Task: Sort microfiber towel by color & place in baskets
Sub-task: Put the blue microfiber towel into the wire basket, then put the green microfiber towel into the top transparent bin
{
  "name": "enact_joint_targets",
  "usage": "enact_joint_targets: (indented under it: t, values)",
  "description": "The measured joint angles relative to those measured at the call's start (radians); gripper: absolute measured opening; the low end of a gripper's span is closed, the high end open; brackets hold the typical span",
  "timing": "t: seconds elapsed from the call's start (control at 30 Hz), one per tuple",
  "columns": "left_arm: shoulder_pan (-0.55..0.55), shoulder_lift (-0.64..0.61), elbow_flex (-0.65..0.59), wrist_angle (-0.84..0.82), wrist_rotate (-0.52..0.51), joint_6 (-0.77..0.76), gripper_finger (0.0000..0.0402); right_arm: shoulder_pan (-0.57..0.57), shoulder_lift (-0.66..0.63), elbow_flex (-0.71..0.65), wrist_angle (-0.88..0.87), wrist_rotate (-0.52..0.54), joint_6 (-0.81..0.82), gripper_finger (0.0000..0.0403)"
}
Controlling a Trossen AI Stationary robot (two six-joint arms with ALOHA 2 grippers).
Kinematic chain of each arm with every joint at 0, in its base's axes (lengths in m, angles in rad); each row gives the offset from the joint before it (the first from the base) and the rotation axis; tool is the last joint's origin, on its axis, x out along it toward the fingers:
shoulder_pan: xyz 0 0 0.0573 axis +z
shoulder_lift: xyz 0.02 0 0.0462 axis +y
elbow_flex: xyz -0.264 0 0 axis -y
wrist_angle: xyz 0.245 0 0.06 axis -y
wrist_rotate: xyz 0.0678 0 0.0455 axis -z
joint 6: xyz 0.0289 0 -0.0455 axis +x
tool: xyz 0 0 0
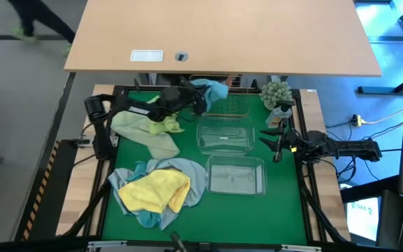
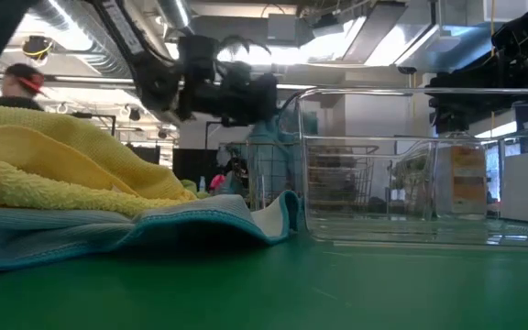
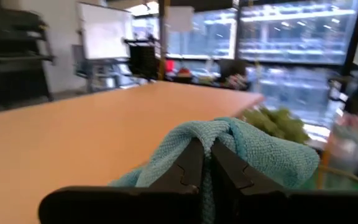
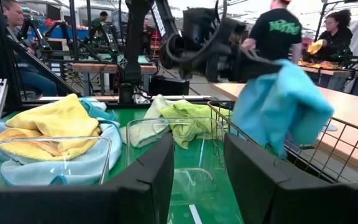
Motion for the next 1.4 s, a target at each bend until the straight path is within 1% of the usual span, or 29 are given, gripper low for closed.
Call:
enact_joint_targets:
  t: [0.1, 0.27, 0.37, 0.53, 0.67, 0.87, 1.07, 1.27, 1.4]
  values:
    - [-0.009, 0.051, 0.045, -0.001, 0.019, -0.004, 0.0013, 0.000, 0.000, 0.000, 0.000, 0.000, 0.000, 0.0143]
    - [-0.016, 0.069, 0.108, -0.064, 0.021, -0.127, 0.0035, 0.000, 0.000, 0.000, 0.000, 0.000, 0.000, 0.0143]
    - [-0.015, 0.069, 0.129, -0.110, 0.020, -0.131, 0.0058, 0.000, 0.000, 0.000, 0.000, 0.000, 0.000, 0.0143]
    - [-0.018, 0.069, 0.137, -0.130, 0.023, -0.133, 0.0104, 0.000, 0.000, 0.000, 0.000, 0.000, 0.000, 0.0143]
    - [-0.021, 0.048, 0.137, -0.203, 0.053, -0.134, 0.0133, 0.000, 0.000, 0.000, 0.000, 0.000, 0.000, 0.0143]
    - [-0.021, -0.038, 0.137, -0.389, 0.068, -0.130, 0.0142, 0.000, 0.000, 0.000, 0.000, 0.000, 0.000, 0.0143]
    - [-0.021, -0.173, 0.137, -0.547, 0.065, -0.122, 0.0143, 0.000, 0.000, 0.000, -0.002, -0.001, 0.000, 0.0143]
    - [-0.015, -0.356, 0.137, -0.840, 0.047, -0.126, 0.0142, 0.000, 0.000, 0.000, -0.002, -0.001, 0.000, 0.0143]
    - [-0.015, -0.462, 0.137, -1.065, -0.005, -0.153, 0.0142, 0.000, 0.000, 0.000, -0.002, -0.001, 0.000, 0.0143]
